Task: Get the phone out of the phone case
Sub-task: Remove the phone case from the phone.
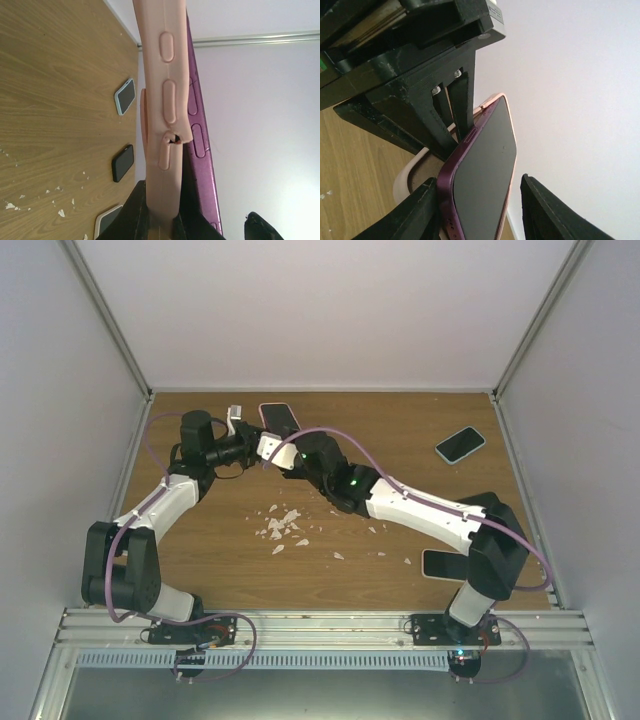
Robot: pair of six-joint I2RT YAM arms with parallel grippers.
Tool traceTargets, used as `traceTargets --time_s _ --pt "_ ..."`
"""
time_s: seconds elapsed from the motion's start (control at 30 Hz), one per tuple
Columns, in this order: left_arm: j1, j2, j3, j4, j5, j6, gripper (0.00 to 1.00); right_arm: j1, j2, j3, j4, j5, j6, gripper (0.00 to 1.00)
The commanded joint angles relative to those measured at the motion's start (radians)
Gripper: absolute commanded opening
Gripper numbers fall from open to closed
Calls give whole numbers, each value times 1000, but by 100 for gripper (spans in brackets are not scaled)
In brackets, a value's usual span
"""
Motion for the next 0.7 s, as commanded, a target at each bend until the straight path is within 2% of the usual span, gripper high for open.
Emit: traceTargets --time_s 0.0,0.13,0.47,0.67 --pt "-8 -20 7 132 75 -2 0 -18 15 -40 107 127 -94 42" --pt "-28 -22 2 136 75 6 0 -17 25 -45 111 104 -107 39" --pt "-34 -43 0 128 77 29 0 -43 62 -41 121 95 -112 43" --pt "-43 -60 -20 130 70 30 0 -74 77 -18 124 85 -114 35"
